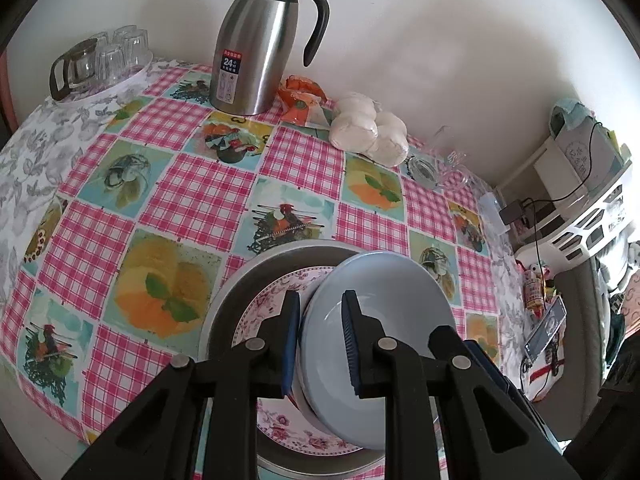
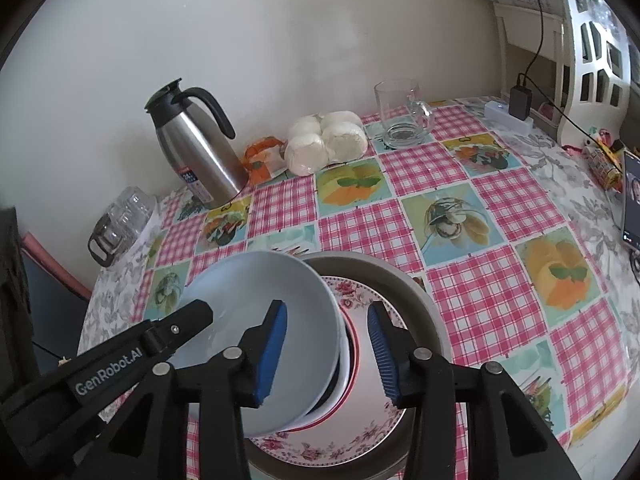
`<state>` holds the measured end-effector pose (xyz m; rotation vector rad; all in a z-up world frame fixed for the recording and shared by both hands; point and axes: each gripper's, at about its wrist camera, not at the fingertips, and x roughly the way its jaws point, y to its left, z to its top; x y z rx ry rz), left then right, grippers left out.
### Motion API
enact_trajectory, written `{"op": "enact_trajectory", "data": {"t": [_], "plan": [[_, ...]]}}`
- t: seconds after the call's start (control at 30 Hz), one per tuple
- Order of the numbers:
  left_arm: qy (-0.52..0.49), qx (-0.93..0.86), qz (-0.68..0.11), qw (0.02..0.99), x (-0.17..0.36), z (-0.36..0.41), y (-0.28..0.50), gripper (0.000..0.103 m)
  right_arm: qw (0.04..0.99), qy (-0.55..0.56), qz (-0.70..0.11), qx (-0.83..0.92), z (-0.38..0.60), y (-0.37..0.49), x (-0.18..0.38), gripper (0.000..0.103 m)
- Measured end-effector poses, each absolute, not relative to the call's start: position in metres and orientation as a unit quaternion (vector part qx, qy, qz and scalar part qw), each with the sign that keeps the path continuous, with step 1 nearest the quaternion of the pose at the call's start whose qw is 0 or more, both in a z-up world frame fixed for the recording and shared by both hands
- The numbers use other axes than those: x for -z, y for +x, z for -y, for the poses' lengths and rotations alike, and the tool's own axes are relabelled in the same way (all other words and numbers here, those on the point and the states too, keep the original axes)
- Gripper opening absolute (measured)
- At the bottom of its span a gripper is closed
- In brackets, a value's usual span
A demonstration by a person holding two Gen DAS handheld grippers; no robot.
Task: Organize plates and bowls
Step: 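Lower the pale blue bowl into the white square bowl with both tools, then open both tools and pull them back from the stacked bowls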
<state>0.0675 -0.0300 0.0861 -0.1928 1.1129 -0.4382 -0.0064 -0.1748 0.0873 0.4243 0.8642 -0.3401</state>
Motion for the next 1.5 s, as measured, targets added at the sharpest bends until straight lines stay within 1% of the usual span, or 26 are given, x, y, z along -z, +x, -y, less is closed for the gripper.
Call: {"op": "enact_trajectory", "data": {"t": [0.23, 0.27, 0.47, 0.5, 0.6, 0.63, 0.7, 0.77, 0.83, 0.9, 0.97, 1.03, 1.07, 1.1, 1.23, 1.33, 1.37, 1.47, 1.5], "plan": [[-0.092, 0.201, -0.523, 0.823, -0.086, 0.029, 0.068, 0.021, 0.861, 0.216, -0.422, 0.184, 0.189, -0.009, -0.08, 0.046], [-0.091, 0.198, -0.525, 0.823, -0.086, 0.029, 0.068, 0.021, 0.859, 0.217, -0.426, 0.185, 0.191, -0.009, -0.077, 0.048], [-0.098, 0.19, -0.534, 0.818, -0.081, 0.025, 0.071, 0.021, 0.856, 0.219, -0.43, 0.184, 0.193, -0.009, -0.073, 0.049], [-0.099, 0.19, -0.534, 0.818, -0.081, 0.025, 0.071, 0.023, 0.856, 0.217, -0.431, 0.184, 0.193, -0.01, -0.073, 0.049], [-0.103, 0.192, -0.534, 0.817, -0.084, 0.023, 0.07, 0.024, 0.859, 0.213, -0.428, 0.184, 0.191, -0.01, -0.075, 0.049], [-0.104, 0.192, -0.533, 0.817, -0.085, 0.022, 0.069, 0.026, 0.86, 0.212, -0.427, 0.183, 0.191, -0.011, -0.077, 0.049], [-0.103, 0.192, -0.531, 0.819, -0.087, 0.021, 0.068, 0.042, 0.863, 0.208, -0.424, 0.181, 0.19, -0.012, -0.079, 0.052], [-0.104, 0.192, -0.526, 0.822, -0.091, 0.019, 0.066, 0.047, 0.866, 0.203, -0.421, 0.18, 0.188, -0.012, -0.081, 0.061], [-0.105, 0.191, -0.523, 0.824, -0.094, 0.018, 0.065, 0.05, 0.868, 0.197, -0.419, 0.177, 0.186, -0.013, -0.082, 0.063], [-0.105, 0.185, -0.52, 0.827, -0.096, 0.015, 0.063, 0.063, 0.869, 0.193, -0.419, 0.176, 0.185, -0.012, -0.082, 0.068], [-0.103, 0.177, -0.516, 0.832, -0.098, 0.012, 0.063, 0.067, 0.87, 0.189, -0.42, 0.177, 0.185, -0.012, -0.081, 0.074], [-0.1, 0.165, -0.514, 0.836, -0.098, 0.009, 0.063, 0.073, 0.871, 0.182, -0.419, 0.181, 0.185, -0.012, -0.081, 0.077], [-0.098, 0.158, -0.513, 0.838, -0.097, 0.007, 0.064, 0.078, 0.871, 0.18, -0.419, 0.182, 0.185, -0.012, -0.08, 0.081], [-0.096, 0.153, -0.512, 0.84, -0.097, 0.006, 0.065, 0.082, 0.872, 0.178, -0.418, 0.184, 0.185, -0.013, -0.08, 0.083], [-0.09, 0.132, -0.515, 0.842, -0.092, 0.001, 0.068, 0.083, 0.873, 0.169, -0.419, 0.186, 0.185, -0.012, -0.08, 0.088], [-0.085, 0.124, -0.513, 0.845, -0.091, -0.001, 0.068, 0.084, 0.873, 0.166, -0.419, 0.188, 0.186, -0.013, -0.078, 0.1], [-0.08, 0.121, -0.51, 0.848, -0.09, -0.001, 0.067, 0.084, 0.873, 0.166, -0.419, 0.188, 0.186, -0.013, -0.078, 0.101], [-0.068, 0.113, -0.507, 0.852, -0.089, -0.001, 0.065, 0.095, 0.872, 0.166, -0.419, 0.189, 0.187, -0.014, -0.077, 0.103], [-0.067, 0.112, -0.506, 0.853, -0.089, -0.002, 0.064, 0.095, 0.872, 0.166, -0.42, 0.189, 0.187, -0.015, -0.077, 0.103]]}}
